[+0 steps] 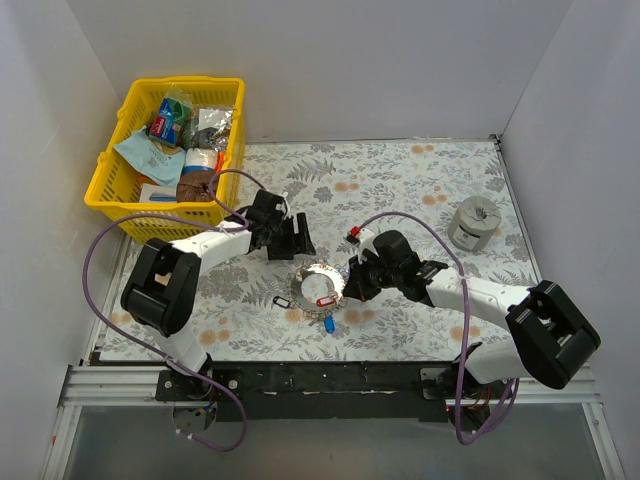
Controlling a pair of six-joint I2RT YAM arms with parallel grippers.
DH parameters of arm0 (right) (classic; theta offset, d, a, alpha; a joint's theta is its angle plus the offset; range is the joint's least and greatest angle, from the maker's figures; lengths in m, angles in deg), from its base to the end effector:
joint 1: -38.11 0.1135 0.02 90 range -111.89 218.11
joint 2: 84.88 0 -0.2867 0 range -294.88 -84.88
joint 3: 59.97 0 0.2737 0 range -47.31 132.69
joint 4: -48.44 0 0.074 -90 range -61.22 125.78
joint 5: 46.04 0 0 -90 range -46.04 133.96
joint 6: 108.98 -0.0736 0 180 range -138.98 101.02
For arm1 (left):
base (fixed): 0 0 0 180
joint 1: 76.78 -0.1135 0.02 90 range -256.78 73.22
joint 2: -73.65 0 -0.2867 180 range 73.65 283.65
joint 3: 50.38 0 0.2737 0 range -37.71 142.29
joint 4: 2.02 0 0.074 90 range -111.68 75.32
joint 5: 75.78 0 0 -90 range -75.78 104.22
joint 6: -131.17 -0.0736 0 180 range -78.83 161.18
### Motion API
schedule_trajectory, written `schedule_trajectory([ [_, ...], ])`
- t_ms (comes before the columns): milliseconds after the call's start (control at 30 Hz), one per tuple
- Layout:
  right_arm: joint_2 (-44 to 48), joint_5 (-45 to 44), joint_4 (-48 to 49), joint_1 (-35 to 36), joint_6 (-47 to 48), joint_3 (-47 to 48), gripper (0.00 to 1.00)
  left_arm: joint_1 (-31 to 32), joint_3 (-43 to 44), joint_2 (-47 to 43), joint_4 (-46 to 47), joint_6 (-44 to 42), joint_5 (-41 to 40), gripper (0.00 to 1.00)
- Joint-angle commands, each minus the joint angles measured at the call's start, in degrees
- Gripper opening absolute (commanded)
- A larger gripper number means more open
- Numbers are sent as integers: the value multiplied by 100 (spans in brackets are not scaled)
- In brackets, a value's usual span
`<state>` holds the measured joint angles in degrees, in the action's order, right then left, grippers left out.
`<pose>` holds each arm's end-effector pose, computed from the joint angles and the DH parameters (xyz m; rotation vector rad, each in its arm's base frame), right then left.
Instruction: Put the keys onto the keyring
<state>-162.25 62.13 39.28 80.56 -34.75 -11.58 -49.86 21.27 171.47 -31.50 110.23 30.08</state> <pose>0.2132 0.2261 0.1718 -0.7193 2.2423 0.8833 0.3354 -0.1929 0.1573 -0.8944 2.6569 -0.9043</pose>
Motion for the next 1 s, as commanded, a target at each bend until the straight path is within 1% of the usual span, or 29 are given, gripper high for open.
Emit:
schedule_trajectory([
  [0, 72, -42, 264, 8, -102, -118, 1, 24, -141, -237, -67, -85, -83, 69],
  [333, 90, -33, 414, 8, -269, -505, 1, 24, -422, -378, -32, -112, -13, 68],
  [600, 204, -51, 475, 17, -365, -716, 1, 42, -668, -413, 144, -24, 207, 66],
  [833, -200, 195, 896, 17, -541, -681, 1, 68, -686, -413, 179, -15, 251, 63],
  [967, -472, 151, 1073, 17, -690, -524, 1, 68, -730, -474, 161, -24, 260, 59],
])
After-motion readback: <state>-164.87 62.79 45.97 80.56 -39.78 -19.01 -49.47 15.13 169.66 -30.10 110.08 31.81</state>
